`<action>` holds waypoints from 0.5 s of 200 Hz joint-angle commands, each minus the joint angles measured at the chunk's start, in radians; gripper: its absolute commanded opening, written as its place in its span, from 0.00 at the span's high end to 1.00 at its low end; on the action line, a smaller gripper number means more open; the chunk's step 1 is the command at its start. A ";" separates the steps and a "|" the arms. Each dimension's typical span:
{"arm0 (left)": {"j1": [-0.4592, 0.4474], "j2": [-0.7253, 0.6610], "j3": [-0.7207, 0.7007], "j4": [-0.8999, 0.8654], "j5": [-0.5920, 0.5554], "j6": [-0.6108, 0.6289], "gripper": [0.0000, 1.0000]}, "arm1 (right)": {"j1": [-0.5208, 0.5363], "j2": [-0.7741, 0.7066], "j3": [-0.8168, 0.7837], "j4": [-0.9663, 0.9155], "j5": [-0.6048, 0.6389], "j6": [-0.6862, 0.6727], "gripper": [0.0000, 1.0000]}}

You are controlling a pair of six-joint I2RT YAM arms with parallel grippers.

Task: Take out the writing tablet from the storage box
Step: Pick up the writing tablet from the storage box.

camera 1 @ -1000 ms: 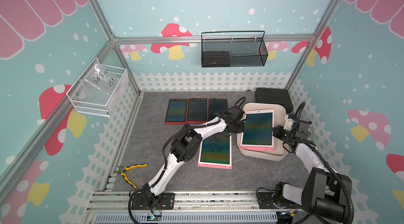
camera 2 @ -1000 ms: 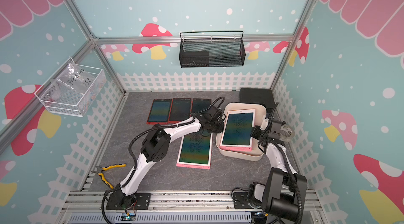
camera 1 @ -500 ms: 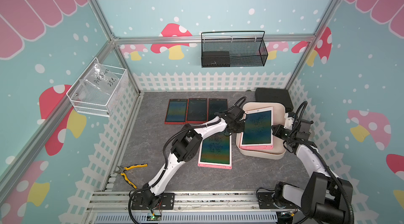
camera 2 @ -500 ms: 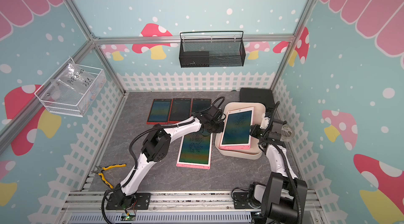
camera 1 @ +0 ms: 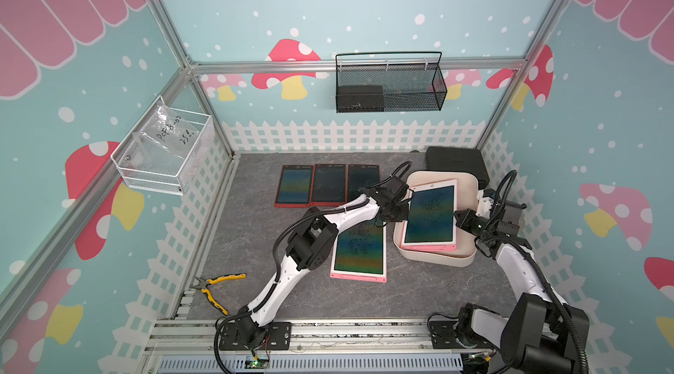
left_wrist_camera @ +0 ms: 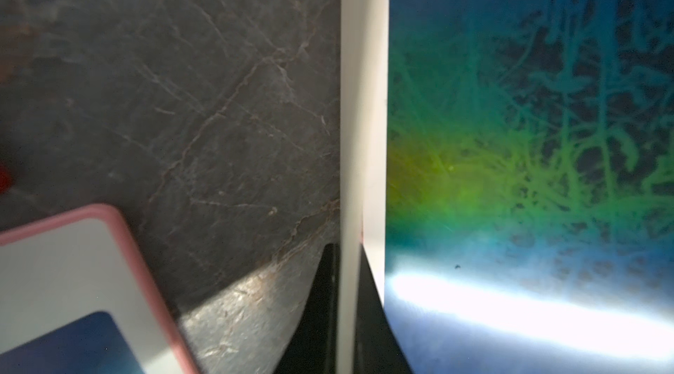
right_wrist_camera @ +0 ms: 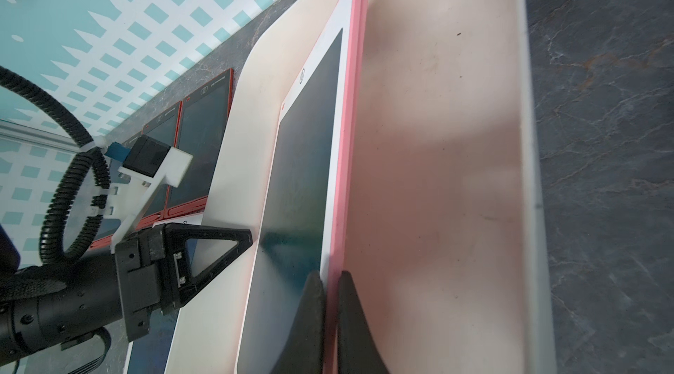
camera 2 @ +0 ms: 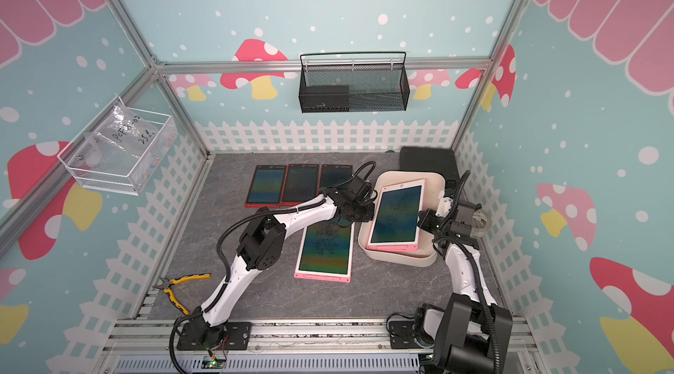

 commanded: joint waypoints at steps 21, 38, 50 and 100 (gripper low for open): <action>-0.032 0.050 -0.021 0.026 -0.028 -0.002 1.00 | 0.002 -0.025 -0.017 -0.107 -0.090 -0.033 0.98; -0.032 0.049 -0.022 0.023 -0.033 -0.002 1.00 | -0.006 -0.033 -0.017 -0.106 -0.097 -0.028 0.99; -0.032 0.052 -0.015 0.018 -0.035 -0.002 1.00 | -0.008 -0.042 -0.016 -0.101 -0.112 -0.030 0.99; -0.035 0.077 0.026 -0.008 -0.033 0.004 1.00 | -0.012 -0.045 -0.017 -0.069 -0.229 -0.022 0.99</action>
